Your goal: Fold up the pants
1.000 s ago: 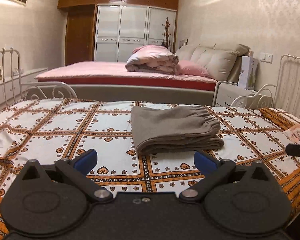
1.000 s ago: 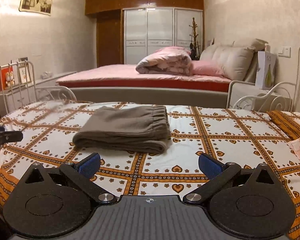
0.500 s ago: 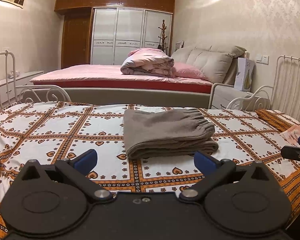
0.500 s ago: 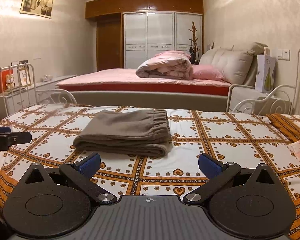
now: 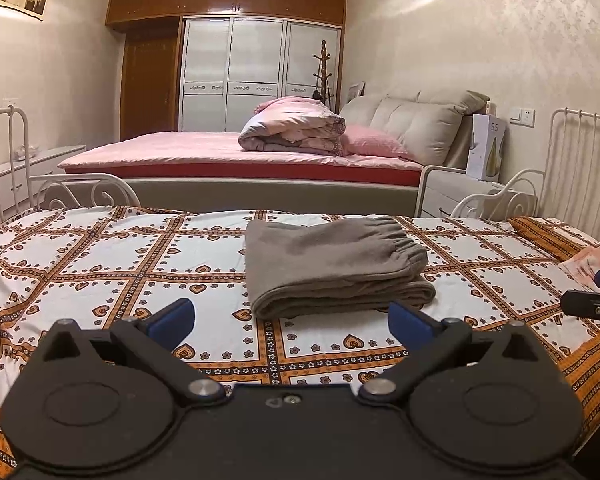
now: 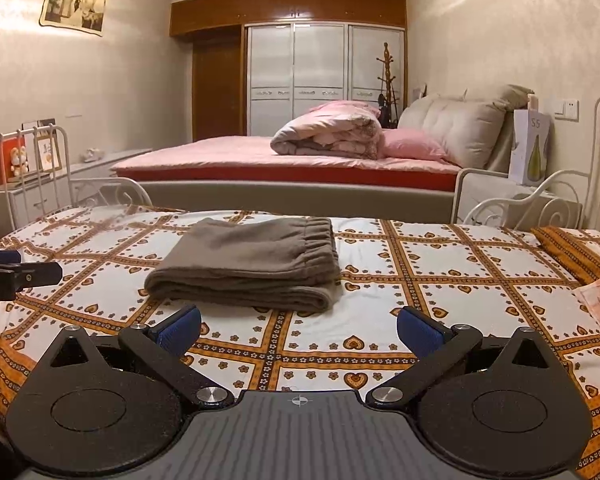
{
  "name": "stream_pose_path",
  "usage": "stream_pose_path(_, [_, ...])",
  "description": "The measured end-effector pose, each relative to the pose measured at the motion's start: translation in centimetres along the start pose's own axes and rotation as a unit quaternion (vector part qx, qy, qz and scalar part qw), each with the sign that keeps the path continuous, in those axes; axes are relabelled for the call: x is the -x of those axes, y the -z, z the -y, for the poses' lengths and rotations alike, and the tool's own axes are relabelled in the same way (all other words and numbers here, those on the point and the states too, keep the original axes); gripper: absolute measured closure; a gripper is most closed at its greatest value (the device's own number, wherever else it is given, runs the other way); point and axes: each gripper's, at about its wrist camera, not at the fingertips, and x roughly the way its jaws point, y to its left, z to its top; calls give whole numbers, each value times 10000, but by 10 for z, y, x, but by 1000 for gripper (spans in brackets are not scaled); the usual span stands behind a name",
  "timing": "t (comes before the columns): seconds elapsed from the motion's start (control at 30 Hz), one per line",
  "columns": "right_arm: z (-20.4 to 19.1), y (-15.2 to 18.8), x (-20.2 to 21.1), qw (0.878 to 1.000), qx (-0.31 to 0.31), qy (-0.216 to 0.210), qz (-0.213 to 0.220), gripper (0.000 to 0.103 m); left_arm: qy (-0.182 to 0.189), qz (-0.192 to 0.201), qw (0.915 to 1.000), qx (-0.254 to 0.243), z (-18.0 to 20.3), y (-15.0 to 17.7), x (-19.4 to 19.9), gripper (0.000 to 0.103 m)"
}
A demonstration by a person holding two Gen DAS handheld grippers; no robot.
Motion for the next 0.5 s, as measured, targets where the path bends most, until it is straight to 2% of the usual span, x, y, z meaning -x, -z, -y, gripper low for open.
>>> stream_pose_path(0.5, [3, -1, 0, 10000, -26, 14, 7, 0, 6, 9, 10000, -65, 2, 0, 1, 6])
